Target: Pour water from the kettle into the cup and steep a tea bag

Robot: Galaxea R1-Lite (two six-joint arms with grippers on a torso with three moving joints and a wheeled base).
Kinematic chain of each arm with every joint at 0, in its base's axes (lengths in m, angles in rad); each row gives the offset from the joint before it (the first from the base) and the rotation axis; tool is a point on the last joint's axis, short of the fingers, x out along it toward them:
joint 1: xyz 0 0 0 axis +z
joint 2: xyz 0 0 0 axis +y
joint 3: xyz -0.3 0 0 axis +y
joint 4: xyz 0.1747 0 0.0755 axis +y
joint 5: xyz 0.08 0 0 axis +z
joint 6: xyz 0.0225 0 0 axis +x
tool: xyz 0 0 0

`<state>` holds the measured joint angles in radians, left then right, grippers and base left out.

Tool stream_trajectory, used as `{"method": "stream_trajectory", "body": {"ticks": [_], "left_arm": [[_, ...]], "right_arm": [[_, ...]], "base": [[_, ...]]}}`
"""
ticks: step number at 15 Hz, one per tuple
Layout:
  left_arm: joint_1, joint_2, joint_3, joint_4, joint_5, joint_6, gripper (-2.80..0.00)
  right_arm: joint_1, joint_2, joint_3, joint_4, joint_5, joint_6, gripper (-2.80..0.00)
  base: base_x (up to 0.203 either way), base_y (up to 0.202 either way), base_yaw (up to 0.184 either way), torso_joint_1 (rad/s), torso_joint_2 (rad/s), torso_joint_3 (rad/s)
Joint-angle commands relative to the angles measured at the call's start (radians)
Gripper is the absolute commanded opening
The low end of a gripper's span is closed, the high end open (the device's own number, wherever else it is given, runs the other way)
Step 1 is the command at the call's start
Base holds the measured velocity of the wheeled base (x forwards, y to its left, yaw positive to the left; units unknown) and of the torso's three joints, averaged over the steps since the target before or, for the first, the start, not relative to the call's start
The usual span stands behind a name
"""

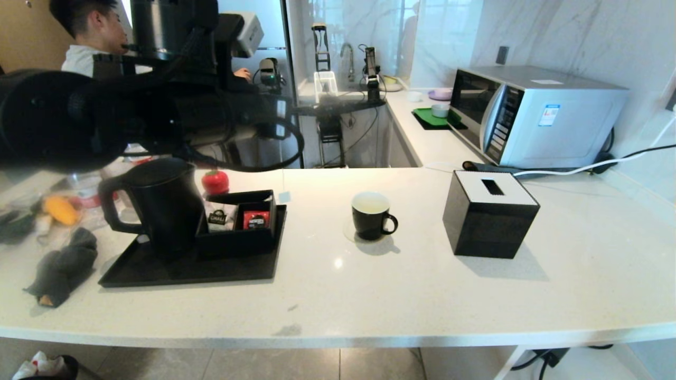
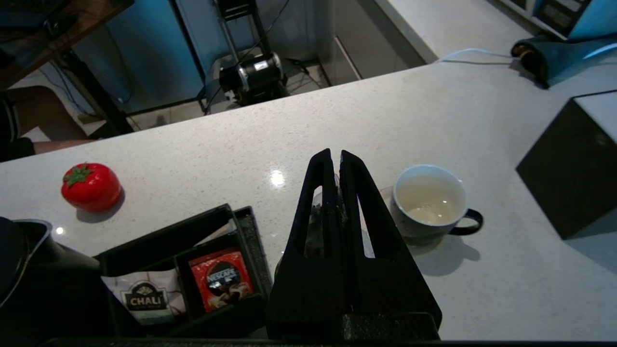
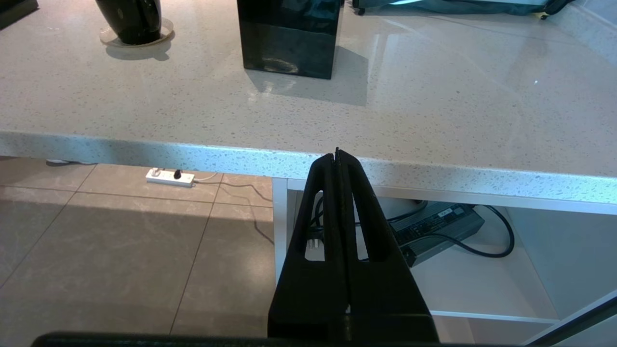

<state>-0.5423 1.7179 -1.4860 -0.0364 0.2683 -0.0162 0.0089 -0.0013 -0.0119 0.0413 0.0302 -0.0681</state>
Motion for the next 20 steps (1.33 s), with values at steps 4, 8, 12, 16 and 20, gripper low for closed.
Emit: {"method": "stream_trajectory", "body": {"ticks": [4,8,12,16,20], "left_arm": [[-0.097,-0.032,0.018,0.000,0.040,0.000,-2.80],[-0.140,-0.038,0.049,0.000,0.046,0.002,-2.80],[-0.161,-0.033,0.054,0.000,0.072,0.002,-2.80],[-0.209,-0.017,0.053,0.000,0.074,0.001,-2.80],[-0.229,-0.019,0.056,-0.002,0.100,-0.001,-2.80]], "right_arm": [[0.000,0.001,0.001,0.000,0.000,-0.001,-2.80],[0.000,0.001,0.000,0.000,0.000,-0.001,-2.80],[0.000,0.001,0.000,0.000,0.000,-0.001,-2.80],[-0.001,0.001,0.002,-0.004,0.000,-0.006,-2.80],[-0.001,0.001,0.012,-0.038,0.000,-0.021,-2.80]], "base": [[0.000,0.000,0.000,0.000,0.00,0.000],[0.000,0.000,0.000,0.000,0.00,0.000],[0.000,0.000,0.000,0.000,0.00,0.000],[0.000,0.000,0.000,0.000,0.00,0.000],[0.000,0.000,0.000,0.000,0.00,0.000]]}}
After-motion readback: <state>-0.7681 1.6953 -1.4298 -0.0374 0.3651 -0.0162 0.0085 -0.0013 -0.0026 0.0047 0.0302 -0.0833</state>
